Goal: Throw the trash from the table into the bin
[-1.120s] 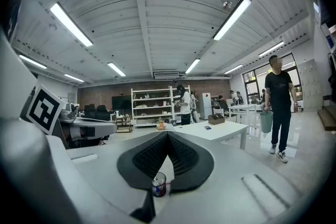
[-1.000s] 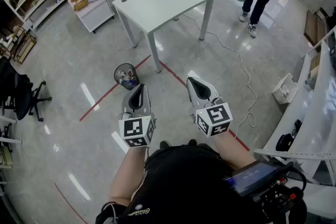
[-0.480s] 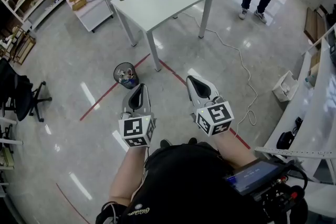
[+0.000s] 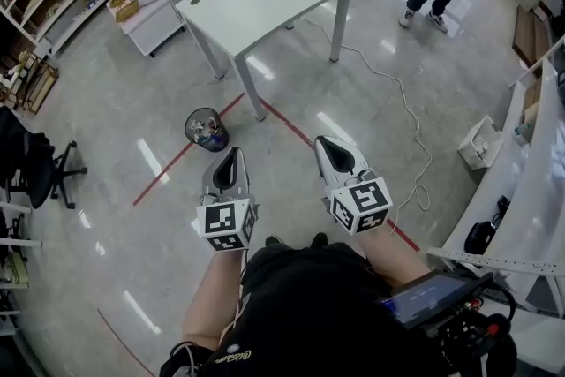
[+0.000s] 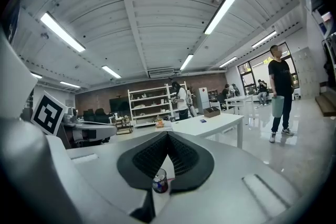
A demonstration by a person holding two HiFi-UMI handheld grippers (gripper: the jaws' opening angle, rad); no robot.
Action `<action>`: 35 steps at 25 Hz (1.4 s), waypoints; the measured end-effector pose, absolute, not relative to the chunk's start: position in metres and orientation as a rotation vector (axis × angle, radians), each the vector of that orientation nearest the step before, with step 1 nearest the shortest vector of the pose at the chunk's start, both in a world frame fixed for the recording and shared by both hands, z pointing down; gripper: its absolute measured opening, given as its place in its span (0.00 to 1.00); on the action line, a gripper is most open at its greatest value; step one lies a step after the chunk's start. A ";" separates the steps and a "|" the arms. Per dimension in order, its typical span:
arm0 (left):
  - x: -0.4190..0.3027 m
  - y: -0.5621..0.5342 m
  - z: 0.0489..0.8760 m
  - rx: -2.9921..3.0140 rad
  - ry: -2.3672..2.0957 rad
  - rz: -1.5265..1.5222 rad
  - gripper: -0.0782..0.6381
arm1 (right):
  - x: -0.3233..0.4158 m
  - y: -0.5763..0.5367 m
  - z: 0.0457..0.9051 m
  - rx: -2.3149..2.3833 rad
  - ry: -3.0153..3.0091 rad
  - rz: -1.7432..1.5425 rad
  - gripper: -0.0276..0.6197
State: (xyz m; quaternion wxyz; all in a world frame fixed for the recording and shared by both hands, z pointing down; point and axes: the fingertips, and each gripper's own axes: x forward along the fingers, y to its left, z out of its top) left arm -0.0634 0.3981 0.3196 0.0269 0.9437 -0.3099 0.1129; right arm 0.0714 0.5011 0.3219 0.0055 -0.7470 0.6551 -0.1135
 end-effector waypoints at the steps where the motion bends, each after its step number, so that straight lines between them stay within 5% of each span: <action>1: -0.057 0.398 0.321 2.909 -0.964 0.356 0.12 | 0.080 0.501 0.323 -2.335 2.052 -0.366 0.04; 22: -0.022 0.186 0.339 2.882 -0.918 0.326 0.12 | 0.126 0.282 0.327 -2.390 2.022 -0.365 0.04; 35: 0.078 0.063 0.352 2.894 -0.867 0.348 0.12 | 0.215 0.151 0.337 -2.380 1.999 -0.339 0.04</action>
